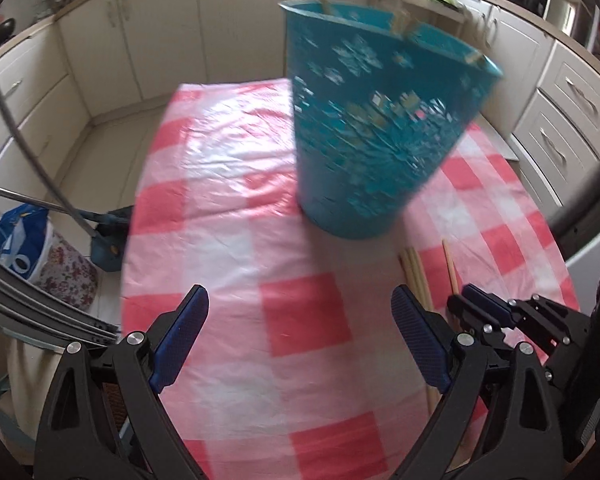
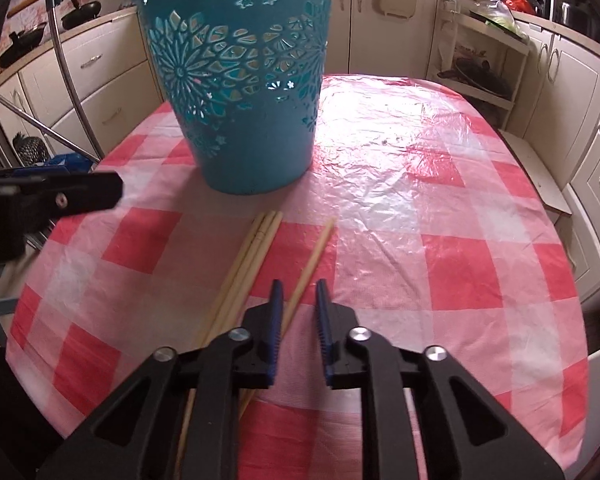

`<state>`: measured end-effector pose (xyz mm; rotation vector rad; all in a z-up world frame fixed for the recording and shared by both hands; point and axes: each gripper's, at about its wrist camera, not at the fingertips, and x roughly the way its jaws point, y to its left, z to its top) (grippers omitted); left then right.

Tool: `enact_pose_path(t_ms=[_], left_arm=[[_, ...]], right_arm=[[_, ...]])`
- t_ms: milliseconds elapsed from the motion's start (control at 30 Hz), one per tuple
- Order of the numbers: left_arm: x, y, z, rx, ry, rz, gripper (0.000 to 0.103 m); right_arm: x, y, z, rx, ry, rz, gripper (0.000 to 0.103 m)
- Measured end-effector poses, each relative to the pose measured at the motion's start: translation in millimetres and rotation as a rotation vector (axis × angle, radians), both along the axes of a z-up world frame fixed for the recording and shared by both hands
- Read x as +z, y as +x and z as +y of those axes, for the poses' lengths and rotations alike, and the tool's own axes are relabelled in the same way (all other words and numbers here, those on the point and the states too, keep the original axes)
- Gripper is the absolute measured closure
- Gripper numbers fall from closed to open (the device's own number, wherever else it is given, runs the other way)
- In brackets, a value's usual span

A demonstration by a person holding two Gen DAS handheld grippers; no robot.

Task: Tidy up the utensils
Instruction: 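Move both tools back down to the remaining wooden sticks, then close the left tool on a wooden stick while the right tool grasps another stick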

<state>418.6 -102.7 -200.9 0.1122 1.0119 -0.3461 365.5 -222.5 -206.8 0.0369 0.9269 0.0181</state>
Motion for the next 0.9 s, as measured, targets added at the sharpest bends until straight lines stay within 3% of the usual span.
enact_pose_path(t_ms=[233, 467, 900], left_arm=[[-24.5, -7.1, -28.9, -0.062, 0.012, 0.054, 0.014], [-34.0, -4.7, -40.1, -0.067, 0.001, 0.077, 0.014], [-47.8, -2.3, -55.2, -0.062, 0.065, 0.085, 0.014]], right_arm=[[0.7, -7.4, -28.7, -0.029, 0.045, 0.003, 0.093], [1.0, -13.2, -41.0, -0.021, 0.077, -0.004, 0.093], [1.3, -14.4, -47.2, -0.014, 0.097, -0.005, 0.093]])
